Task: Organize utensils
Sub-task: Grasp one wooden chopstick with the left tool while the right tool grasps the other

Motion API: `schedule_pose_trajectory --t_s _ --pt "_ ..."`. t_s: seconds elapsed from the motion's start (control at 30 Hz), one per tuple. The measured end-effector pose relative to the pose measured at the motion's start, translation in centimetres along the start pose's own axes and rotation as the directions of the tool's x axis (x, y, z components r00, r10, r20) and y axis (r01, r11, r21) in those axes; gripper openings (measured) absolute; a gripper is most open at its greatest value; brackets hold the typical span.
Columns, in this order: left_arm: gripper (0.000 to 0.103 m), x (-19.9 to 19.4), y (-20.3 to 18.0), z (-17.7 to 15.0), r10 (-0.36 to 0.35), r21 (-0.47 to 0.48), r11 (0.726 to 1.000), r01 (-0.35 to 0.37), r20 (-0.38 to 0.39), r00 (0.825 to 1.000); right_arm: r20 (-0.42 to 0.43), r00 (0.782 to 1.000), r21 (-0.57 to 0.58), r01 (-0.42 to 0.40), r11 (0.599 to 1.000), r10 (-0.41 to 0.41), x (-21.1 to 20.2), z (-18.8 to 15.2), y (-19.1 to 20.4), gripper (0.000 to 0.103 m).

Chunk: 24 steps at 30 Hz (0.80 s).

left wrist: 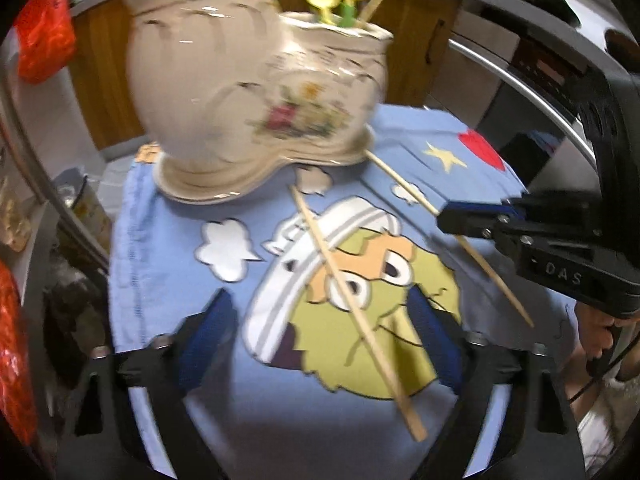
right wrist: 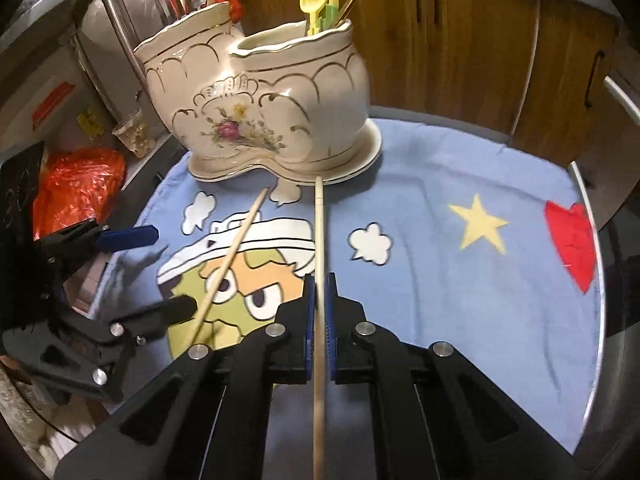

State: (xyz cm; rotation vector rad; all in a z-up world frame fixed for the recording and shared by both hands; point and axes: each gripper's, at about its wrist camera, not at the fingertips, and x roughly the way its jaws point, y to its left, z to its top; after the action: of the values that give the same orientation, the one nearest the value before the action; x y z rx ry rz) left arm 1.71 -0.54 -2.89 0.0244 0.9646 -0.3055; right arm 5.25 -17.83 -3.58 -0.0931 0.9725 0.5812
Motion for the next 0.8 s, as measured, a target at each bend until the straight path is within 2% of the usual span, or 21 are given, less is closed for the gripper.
schedule_pose_trajectory --t_s 0.07,0.13,0.23,0.27,0.3,0.43,0.63,0.7,0.77,0.8 --pt "0.057 0.7 -0.8 -0.1 0.010 0.026 1.000 -0.009 -0.026 1.000 -0.013 1.000 -0.018 0.014 1.000 -0.014 -0.1 -0.3 -0.3 0.005" --pt "0.051 1.2 -1.7 -0.1 0.037 0.064 0.997 -0.034 -0.032 0.999 -0.029 0.999 -0.033 0.025 0.999 -0.026 0.0 -0.6 -0.5 0.005" --pt "0.027 1.3 -1.9 0.1 0.068 0.081 0.995 -0.065 -0.034 0.997 -0.050 0.998 -0.056 0.036 0.998 -0.039 0.4 -0.9 -0.5 0.005" --pt "0.016 1.3 -1.8 0.2 0.067 0.082 0.995 -0.064 -0.037 0.997 -0.059 0.997 -0.065 0.039 0.997 -0.043 0.5 -1.0 -0.6 0.005" --pt "0.010 1.3 -1.6 0.2 0.067 0.081 0.995 -0.063 -0.040 0.997 -0.070 0.996 -0.078 0.042 0.996 -0.047 0.7 -1.1 -0.5 0.005" --pt "0.009 1.0 -1.0 0.2 0.049 0.090 0.995 -0.044 -0.054 0.997 -0.090 0.994 -0.103 0.055 0.993 -0.065 1.3 -1.3 -0.1 0.005" --pt "0.009 0.9 -1.4 -0.1 0.062 0.122 0.991 -0.055 -0.053 0.997 -0.062 0.991 -0.152 0.108 0.982 -0.118 1.9 -1.0 1.2 0.014" --pt "0.009 1.0 -1.5 -0.1 0.060 0.124 0.991 -0.053 -0.051 0.997 -0.045 0.991 -0.166 0.120 0.979 -0.129 2.1 -0.9 1.4 0.014" --pt "0.008 1.0 -1.5 -0.1 0.054 0.122 0.991 -0.047 -0.049 0.997 -0.052 0.994 -0.143 0.092 0.985 -0.101 2.2 -0.8 1.3 0.005" --pt "0.008 0.9 -1.4 -0.1 0.049 0.118 0.992 -0.043 -0.049 0.998 -0.054 0.994 -0.130 0.087 0.988 -0.094 2.2 -0.7 1.1 0.005"
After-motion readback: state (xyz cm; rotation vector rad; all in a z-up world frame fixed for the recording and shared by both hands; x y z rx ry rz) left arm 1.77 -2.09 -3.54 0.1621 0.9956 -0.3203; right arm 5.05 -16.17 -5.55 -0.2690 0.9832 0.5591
